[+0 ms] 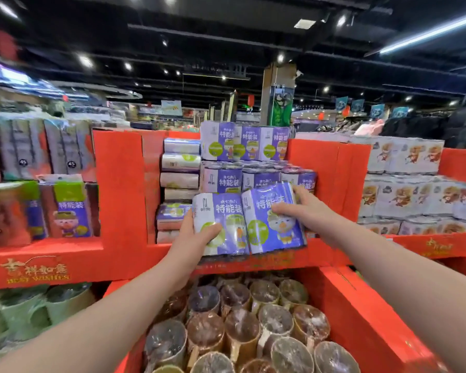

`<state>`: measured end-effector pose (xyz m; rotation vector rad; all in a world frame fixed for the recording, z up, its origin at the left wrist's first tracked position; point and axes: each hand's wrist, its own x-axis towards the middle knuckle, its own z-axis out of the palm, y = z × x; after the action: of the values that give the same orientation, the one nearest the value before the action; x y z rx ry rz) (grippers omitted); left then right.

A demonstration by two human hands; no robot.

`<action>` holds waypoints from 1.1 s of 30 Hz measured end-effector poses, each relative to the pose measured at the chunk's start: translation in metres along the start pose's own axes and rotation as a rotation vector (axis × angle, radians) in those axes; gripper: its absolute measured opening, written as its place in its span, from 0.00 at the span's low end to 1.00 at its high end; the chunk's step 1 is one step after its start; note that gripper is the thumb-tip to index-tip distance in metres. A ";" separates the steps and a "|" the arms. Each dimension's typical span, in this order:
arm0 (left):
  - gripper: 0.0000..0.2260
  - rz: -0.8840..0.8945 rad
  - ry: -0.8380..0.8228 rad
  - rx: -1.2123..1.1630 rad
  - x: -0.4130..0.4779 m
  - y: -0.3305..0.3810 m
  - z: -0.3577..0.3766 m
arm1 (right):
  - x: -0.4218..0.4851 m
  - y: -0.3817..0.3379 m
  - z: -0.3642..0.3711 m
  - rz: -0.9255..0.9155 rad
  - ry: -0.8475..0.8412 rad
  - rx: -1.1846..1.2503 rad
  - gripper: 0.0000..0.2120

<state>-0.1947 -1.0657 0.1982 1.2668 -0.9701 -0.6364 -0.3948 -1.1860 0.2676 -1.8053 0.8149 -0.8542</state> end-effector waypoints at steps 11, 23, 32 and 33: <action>0.23 0.258 0.227 0.012 0.082 0.050 0.032 | 0.151 -0.049 -0.070 -0.249 0.101 0.050 0.16; 0.12 0.321 0.286 0.020 0.151 0.084 0.012 | 0.247 -0.047 -0.035 -0.237 0.253 -0.148 0.18; 0.15 0.322 0.279 -0.006 0.171 0.076 -0.012 | 0.302 -0.031 -0.023 -0.078 0.254 -0.090 0.19; 0.14 0.325 0.274 -0.010 0.172 0.076 -0.012 | 0.306 -0.030 -0.023 -0.063 0.247 -0.092 0.21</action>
<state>-0.1104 -1.1882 0.3138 1.1207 -0.9144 -0.2085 -0.2456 -1.4376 0.3636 -1.8366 0.9717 -1.1130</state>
